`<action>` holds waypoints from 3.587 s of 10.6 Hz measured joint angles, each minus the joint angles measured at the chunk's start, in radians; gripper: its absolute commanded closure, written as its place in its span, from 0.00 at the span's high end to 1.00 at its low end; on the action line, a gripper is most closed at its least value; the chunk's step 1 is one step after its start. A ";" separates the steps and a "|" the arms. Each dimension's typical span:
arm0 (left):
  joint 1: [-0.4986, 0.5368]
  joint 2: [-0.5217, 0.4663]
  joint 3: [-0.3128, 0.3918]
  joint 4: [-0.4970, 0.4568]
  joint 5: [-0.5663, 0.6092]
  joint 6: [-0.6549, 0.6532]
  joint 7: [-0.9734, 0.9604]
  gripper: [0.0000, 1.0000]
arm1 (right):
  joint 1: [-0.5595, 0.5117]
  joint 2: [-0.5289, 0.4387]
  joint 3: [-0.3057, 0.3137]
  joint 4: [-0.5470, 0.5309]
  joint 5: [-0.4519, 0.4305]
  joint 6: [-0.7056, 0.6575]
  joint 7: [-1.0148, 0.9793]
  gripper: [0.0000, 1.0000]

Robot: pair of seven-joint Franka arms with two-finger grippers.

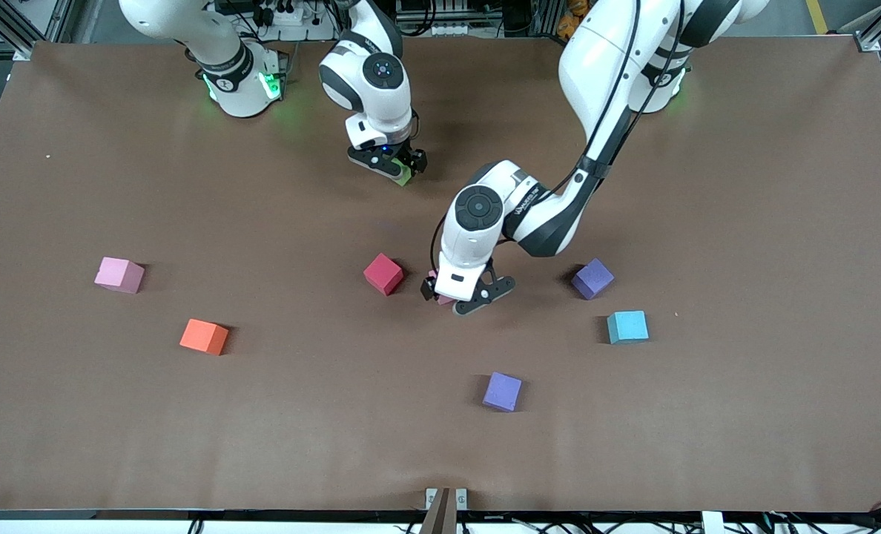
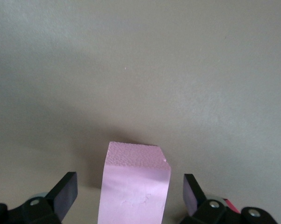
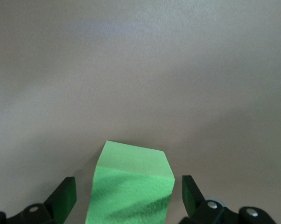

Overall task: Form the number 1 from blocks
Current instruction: 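Lower the green cube onto the table center with the right gripper and release, then set the pink cube against the green cube while the right gripper withdraws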

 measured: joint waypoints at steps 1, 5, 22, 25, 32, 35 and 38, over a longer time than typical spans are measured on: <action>-0.007 0.005 0.000 0.001 0.000 0.001 0.000 1.00 | 0.001 0.002 0.000 -0.001 0.001 0.000 0.000 0.86; -0.030 0.023 0.001 0.003 0.000 0.002 -0.005 1.00 | 0.030 0.016 0.011 -0.004 0.011 0.027 -0.002 0.00; -0.024 0.044 0.014 0.014 0.001 0.002 -0.003 0.00 | 0.108 0.059 0.016 0.104 0.019 0.047 -0.311 1.00; -0.031 0.037 0.012 0.017 0.002 -0.044 0.076 0.00 | 0.098 -0.018 -0.007 0.133 0.018 -0.067 -0.371 1.00; -0.229 -0.144 -0.012 -0.126 0.052 -0.101 0.092 0.00 | -0.195 -0.356 -0.193 0.150 -0.104 -0.450 -0.838 1.00; -0.291 -0.205 -0.038 -0.260 0.106 0.003 0.092 0.00 | -0.406 -0.349 -0.223 0.192 -0.107 -0.463 -1.014 1.00; -0.287 -0.192 -0.040 -0.307 0.119 0.022 0.095 0.00 | -0.477 -0.261 -0.223 0.258 -0.090 -0.454 -0.999 1.00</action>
